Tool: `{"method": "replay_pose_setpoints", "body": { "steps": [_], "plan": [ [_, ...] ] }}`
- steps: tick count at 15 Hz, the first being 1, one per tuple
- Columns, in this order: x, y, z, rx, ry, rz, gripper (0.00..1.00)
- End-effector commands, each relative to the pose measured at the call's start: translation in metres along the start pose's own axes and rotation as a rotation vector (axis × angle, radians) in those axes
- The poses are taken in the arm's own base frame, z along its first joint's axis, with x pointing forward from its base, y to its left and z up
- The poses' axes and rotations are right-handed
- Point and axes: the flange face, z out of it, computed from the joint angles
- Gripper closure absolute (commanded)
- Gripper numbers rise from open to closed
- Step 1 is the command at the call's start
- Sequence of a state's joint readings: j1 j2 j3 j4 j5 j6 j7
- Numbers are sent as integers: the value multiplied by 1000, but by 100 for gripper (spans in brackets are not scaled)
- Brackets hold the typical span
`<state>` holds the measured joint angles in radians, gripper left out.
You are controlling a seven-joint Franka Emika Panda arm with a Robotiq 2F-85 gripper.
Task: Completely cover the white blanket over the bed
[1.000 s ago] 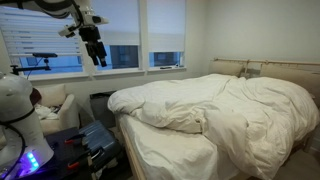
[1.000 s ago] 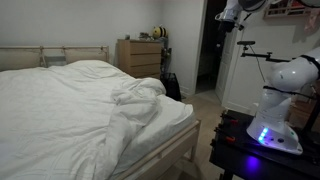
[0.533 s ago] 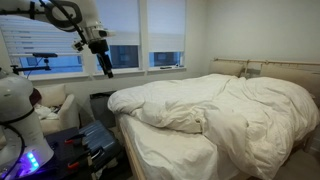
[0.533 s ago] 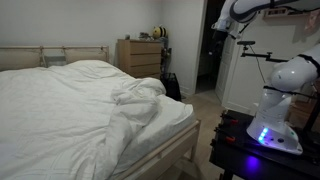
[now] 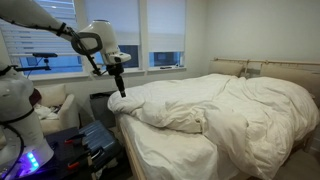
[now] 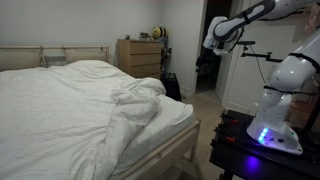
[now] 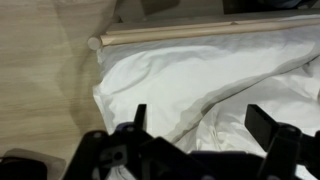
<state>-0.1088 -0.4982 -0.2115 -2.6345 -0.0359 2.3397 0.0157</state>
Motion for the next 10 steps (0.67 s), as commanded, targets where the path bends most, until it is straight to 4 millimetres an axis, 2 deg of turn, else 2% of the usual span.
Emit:
{"method": "replay_pose_setpoints", "body": {
  "steps": [1, 5, 10],
  "plan": [
    [27, -2, 44, 15, 4, 82, 0],
    [49, -6, 94, 37, 44, 130, 0],
    [72, -11, 135, 8, 206, 84, 0]
  ]
}}
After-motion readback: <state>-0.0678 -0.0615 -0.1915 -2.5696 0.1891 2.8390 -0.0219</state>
